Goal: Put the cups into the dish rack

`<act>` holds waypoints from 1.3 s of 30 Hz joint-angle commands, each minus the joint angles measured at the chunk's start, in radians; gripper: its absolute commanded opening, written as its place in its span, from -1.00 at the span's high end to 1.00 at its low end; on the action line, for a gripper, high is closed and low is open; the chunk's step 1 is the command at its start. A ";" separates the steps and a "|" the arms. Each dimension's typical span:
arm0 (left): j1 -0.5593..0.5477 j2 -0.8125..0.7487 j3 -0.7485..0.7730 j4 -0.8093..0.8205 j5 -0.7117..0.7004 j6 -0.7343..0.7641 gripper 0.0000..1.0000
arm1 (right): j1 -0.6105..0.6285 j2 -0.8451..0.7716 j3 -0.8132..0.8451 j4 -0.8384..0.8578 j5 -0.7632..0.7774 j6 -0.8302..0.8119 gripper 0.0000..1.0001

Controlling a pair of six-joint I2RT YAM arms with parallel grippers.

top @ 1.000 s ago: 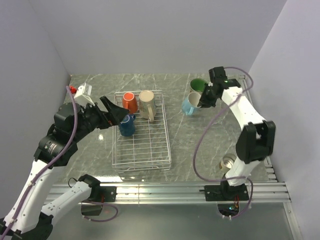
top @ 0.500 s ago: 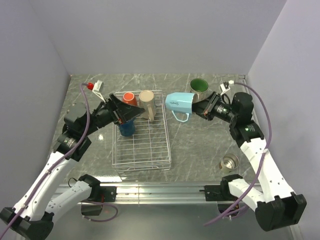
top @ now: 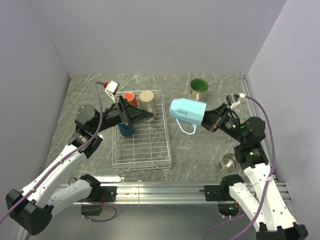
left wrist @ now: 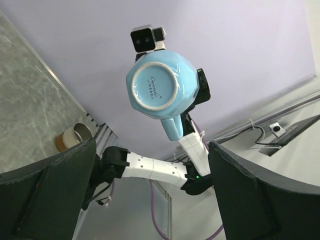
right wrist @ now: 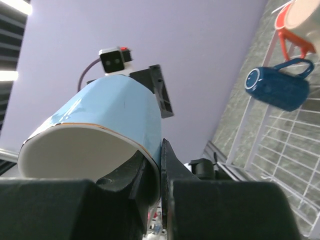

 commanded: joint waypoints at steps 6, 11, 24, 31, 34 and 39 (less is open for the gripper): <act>-0.082 0.036 -0.002 0.200 -0.041 -0.043 -0.99 | 0.012 -0.017 0.003 0.165 -0.011 0.095 1.00; -0.115 0.080 0.028 0.226 -0.063 -0.018 -0.99 | 0.050 0.009 0.011 0.162 -0.002 0.080 1.00; -0.172 0.237 0.146 0.274 -0.075 0.025 -0.99 | 0.208 0.066 0.017 0.159 0.068 0.037 1.00; -0.246 0.263 0.183 0.228 -0.053 0.069 -0.86 | 0.213 0.087 0.011 0.182 0.093 0.042 1.00; -0.255 0.255 0.177 0.211 -0.057 0.079 -0.73 | 0.214 0.107 0.025 0.190 0.093 0.037 1.00; -0.255 0.234 0.176 0.183 -0.066 0.095 -0.13 | 0.211 0.139 0.039 0.196 0.081 0.028 1.00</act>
